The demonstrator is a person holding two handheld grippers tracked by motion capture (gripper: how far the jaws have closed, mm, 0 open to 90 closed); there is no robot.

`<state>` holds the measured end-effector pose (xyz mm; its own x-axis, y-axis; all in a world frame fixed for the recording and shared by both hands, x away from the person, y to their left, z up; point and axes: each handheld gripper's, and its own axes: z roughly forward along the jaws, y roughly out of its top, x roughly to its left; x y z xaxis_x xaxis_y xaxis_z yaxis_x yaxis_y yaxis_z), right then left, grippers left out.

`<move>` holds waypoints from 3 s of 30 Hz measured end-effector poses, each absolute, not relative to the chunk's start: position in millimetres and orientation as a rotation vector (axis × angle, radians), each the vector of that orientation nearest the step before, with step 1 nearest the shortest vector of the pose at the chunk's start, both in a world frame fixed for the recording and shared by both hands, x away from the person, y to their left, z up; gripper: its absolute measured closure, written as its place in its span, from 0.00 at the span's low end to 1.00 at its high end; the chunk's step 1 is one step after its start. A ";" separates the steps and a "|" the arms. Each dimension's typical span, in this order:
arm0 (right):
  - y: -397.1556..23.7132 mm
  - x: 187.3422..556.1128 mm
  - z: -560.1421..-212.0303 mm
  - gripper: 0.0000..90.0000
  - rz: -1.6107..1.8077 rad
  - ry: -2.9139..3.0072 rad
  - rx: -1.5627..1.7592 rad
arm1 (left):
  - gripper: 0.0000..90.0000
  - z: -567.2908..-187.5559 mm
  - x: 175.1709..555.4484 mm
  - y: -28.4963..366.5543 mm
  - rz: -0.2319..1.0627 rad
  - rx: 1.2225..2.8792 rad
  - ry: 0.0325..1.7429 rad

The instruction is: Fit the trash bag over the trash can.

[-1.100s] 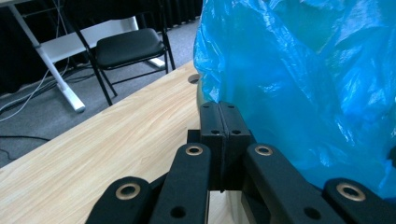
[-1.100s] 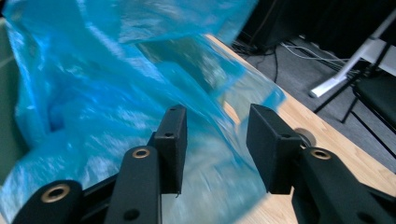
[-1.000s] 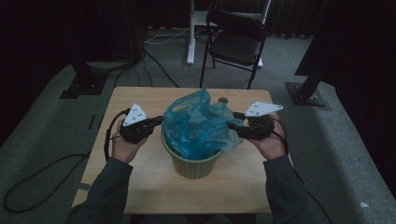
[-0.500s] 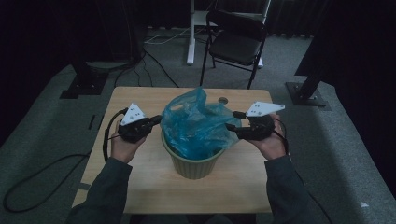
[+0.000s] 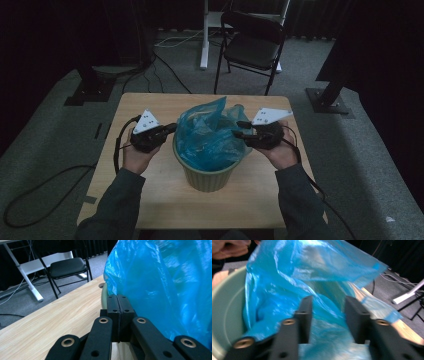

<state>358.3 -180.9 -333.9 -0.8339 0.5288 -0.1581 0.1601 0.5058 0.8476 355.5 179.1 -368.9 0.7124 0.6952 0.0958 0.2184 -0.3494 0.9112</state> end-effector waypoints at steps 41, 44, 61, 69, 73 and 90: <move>-168.4 354.8 -342.8 0.98 1.273 2.442 0.505 | 0.99 -376.2 350.8 177.8 0.578 1.920 0.703; -177.6 352.3 -347.1 0.99 1.273 2.430 0.537 | 0.99 -377.6 350.3 181.9 0.576 1.915 0.712; -200.4 328.8 -366.0 0.99 1.315 2.439 0.566 | 0.99 -387.3 333.8 199.7 0.547 1.902 0.724; -201.1 321.3 -363.1 1.00 1.341 2.437 0.537 | 0.99 -392.1 323.0 201.0 0.535 1.903 0.711; -201.5 317.2 -364.4 1.00 1.334 2.446 0.525 | 0.99 -395.2 319.8 200.3 0.520 1.901 0.702; -204.8 311.1 -367.1 1.00 1.361 2.453 0.506 | 0.76 -383.4 315.7 214.4 0.489 1.806 0.698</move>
<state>311.1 -204.8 -367.1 -0.8963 0.4359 -0.0812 0.1619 0.4922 0.8553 315.7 214.4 -383.4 0.7426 0.6697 -0.0055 0.2243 -0.2409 0.9443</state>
